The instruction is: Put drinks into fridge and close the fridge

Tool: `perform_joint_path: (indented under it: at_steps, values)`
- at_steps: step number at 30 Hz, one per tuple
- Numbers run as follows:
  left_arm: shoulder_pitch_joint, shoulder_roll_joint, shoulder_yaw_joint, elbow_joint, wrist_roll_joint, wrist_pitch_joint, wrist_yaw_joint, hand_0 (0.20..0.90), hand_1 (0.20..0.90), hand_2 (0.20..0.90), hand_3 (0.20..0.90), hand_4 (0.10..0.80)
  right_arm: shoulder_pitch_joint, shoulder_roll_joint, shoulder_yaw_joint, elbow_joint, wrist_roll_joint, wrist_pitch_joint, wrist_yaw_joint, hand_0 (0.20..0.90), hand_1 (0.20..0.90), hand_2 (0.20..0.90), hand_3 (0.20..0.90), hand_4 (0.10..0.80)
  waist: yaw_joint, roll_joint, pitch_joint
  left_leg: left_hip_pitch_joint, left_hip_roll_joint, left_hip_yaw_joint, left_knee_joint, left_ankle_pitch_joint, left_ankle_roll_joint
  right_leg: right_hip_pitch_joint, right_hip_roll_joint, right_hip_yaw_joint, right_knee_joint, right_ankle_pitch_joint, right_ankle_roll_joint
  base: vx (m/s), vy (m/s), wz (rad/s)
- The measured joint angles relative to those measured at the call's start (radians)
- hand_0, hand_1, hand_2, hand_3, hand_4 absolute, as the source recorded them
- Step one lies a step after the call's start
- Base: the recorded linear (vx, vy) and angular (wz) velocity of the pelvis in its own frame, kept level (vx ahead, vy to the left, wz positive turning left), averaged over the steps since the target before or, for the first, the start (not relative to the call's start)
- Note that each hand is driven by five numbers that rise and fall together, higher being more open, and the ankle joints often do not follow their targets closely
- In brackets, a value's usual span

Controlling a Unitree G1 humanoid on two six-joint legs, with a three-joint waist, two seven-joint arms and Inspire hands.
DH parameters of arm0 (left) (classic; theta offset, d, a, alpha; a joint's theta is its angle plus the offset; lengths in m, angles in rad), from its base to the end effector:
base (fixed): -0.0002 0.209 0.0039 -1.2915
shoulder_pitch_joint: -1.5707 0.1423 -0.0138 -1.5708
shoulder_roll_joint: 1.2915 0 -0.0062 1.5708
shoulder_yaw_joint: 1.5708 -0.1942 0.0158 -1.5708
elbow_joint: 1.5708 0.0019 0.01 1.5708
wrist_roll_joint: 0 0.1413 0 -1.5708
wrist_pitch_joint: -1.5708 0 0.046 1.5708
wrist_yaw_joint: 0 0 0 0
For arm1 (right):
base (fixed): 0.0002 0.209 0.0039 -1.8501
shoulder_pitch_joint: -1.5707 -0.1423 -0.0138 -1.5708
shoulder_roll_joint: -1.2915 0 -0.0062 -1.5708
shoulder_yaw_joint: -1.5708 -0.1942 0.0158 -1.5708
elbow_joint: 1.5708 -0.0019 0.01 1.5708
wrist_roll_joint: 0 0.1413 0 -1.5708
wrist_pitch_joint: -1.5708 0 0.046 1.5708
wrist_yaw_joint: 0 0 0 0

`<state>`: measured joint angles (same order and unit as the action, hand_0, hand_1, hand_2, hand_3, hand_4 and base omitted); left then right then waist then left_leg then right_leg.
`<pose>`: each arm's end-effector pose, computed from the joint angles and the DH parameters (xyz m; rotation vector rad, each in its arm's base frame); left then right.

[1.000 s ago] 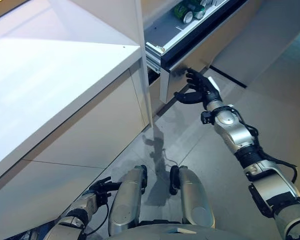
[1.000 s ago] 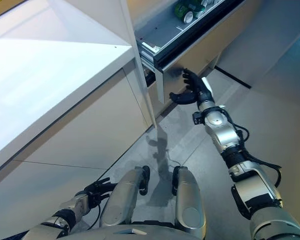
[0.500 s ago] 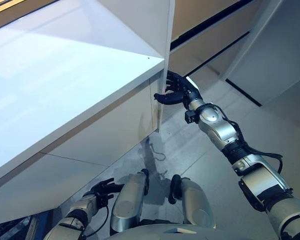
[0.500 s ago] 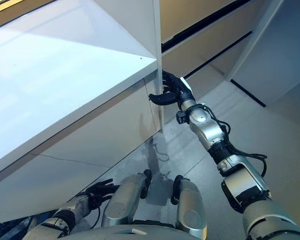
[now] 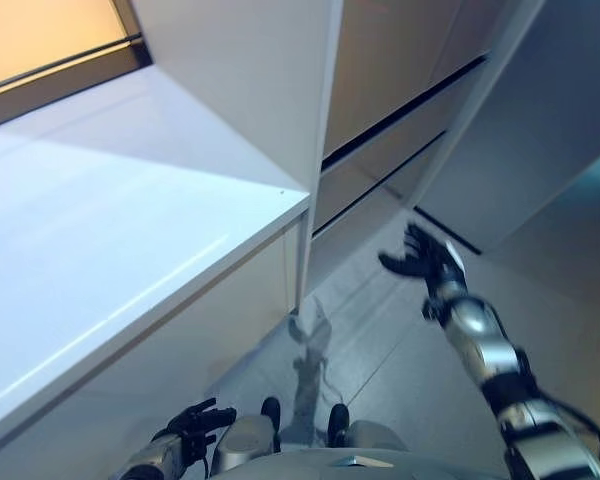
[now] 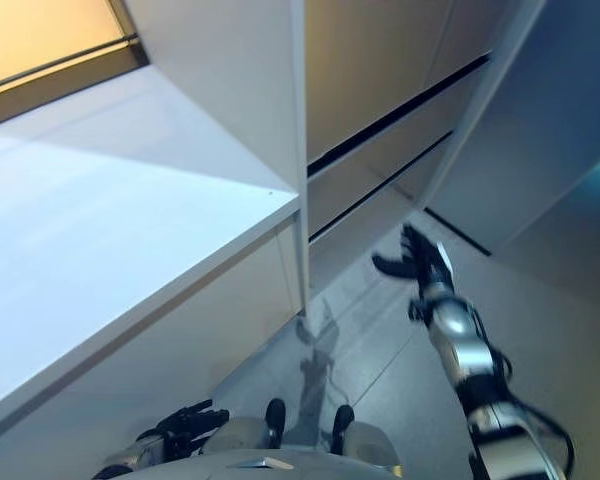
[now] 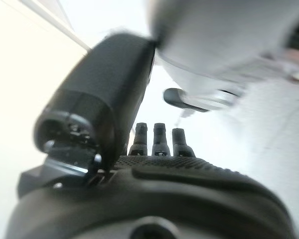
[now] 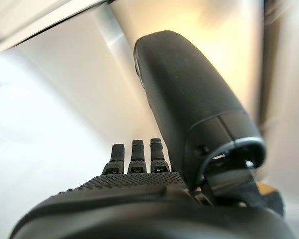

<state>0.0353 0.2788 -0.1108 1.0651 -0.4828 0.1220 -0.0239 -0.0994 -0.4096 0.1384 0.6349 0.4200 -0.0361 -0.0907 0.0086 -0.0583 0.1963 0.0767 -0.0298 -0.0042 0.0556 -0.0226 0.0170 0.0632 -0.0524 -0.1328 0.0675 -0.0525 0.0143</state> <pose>0.0831 0.2372 -0.1202 -0.1599 1.1772 0.2887 0.1957 -0.2476 -0.0399 -0.0607 0.5003 -0.1953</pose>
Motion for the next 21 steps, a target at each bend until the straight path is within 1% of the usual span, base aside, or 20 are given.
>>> perform_joint_path:
  at_steps: [1, 2, 3, 5, 7, 9, 13, 17, 21]
  values:
    - [0.011, -0.002, 0.000, 0.001, 0.000, -0.005, -0.001, 0.900, 0.900, 0.900, 0.900, 0.800, 0.036, 0.010, -0.009, 0.066, -0.011, 0.002, 0.007, 0.900, 0.900, 0.900, 0.900, 0.800, -0.016, -0.003, -0.013, 0.016, 0.001, 0.011, -0.019, 0.001, 0.001, 0.013, 0.003, 0.011, -0.025, 0.009, 0.002, -0.003, -0.005, -0.40]
    - [0.015, -0.007, 0.012, 0.007, 0.001, -0.022, -0.006, 0.900, 0.900, 0.900, 0.900, 0.800, 0.062, 0.023, -0.017, 0.173, -0.018, 0.005, 0.015, 0.900, 0.900, 0.900, 0.900, 0.800, -0.024, -0.003, -0.029, 0.029, 0.005, 0.032, -0.043, 0.002, 0.001, 0.026, 0.009, 0.024, -0.056, 0.023, 0.004, 0.017, -0.004, -0.40]
    - [0.015, -0.008, 0.026, 0.010, 0.001, -0.029, -0.013, 0.900, 0.900, 0.900, 0.900, 0.800, 0.078, 0.037, -0.024, 0.243, -0.018, 0.011, 0.015, 0.900, 0.900, 0.900, 0.900, 0.800, -0.035, -0.005, -0.035, 0.043, 0.007, 0.039, -0.057, 0.003, 0.000, 0.043, 0.013, 0.034, -0.082, 0.033, 0.004, 0.021, -0.003, -0.38]
    - [0.015, -0.008, 0.041, 0.014, 0.001, -0.054, -0.026, 0.900, 0.900, 0.900, 0.900, 0.800, 0.130, 0.062, -0.039, 0.340, -0.025, 0.009, 0.034, 0.900, 0.900, 0.900, 0.900, 0.800, -0.042, -0.006, -0.053, 0.064, 0.011, 0.052, -0.088, 0.008, -0.004, 0.058, 0.020, 0.045, -0.117, 0.045, 0.002, 0.017, -0.002, -0.21]
    - [0.010, -0.007, 0.041, 0.023, 0.002, -0.088, -0.046, 0.900, 0.900, 0.900, 0.900, 0.800, 0.191, 0.084, -0.032, 0.427, -0.133, 0.012, 0.081, 0.900, 0.900, 0.900, 0.900, 0.800, -0.052, -0.004, -0.065, 0.081, 0.015, 0.053, -0.123, 0.018, -0.007, 0.068, 0.027, 0.048, -0.140, 0.052, 0.000, -0.016, -0.006, -0.09]
    - [0.005, -0.006, 0.041, 0.032, 0.007, -0.100, -0.060, 0.900, 0.900, 0.900, 0.900, 0.800, 0.217, 0.097, -0.003, 0.470, -0.198, 0.012, 0.136, 0.900, 0.900, 0.900, 0.900, 0.800, -0.060, -0.004, -0.066, 0.086, 0.017, 0.053, -0.134, 0.022, -0.009, 0.068, 0.030, 0.050, -0.147, 0.054, -0.002, -0.042, 0.005, -0.05]
    - [-0.003, -0.009, 0.038, 0.099, 0.013, -0.130, -0.086, 0.900, 0.900, 0.900, 0.900, 0.800, 0.217, 0.130, -0.004, 0.561, -0.237, 0.009, 0.202, 0.900, 0.900, 0.900, 0.900, 0.800, -0.067, -0.003, -0.072, 0.088, 0.018, 0.060, -0.137, 0.022, -0.009, 0.066, 0.031, 0.061, -0.153, 0.055, -0.003, -0.011, 0.008, -0.05]
    - [0.005, -0.009, 0.037, 0.133, 0.013, -0.149, -0.089, 0.900, 0.900, 0.900, 0.900, 0.800, 0.202, 0.131, -0.004, 0.582, -0.271, 0.010, 0.229, 0.900, 0.900, 0.900, 0.900, 0.800, -0.066, -0.005, -0.076, 0.091, 0.018, 0.069, -0.138, 0.022, -0.009, 0.065, 0.031, 0.066, -0.154, 0.057, -0.002, -0.003, 0.000, -0.03]
    - [0.026, -0.013, 0.030, 0.138, 0.015, -0.148, -0.088, 0.900, 0.900, 0.900, 0.900, 0.800, 0.196, 0.131, 0.003, 0.586, -0.305, 0.012, 0.234, 0.900, 0.900, 0.900, 0.900, 0.800, -0.054, -0.005, -0.093, 0.091, 0.018, 0.068, -0.140, 0.022, -0.009, 0.066, 0.032, 0.066, -0.155, 0.057, -0.003, -0.008, 0.004, 0.00]
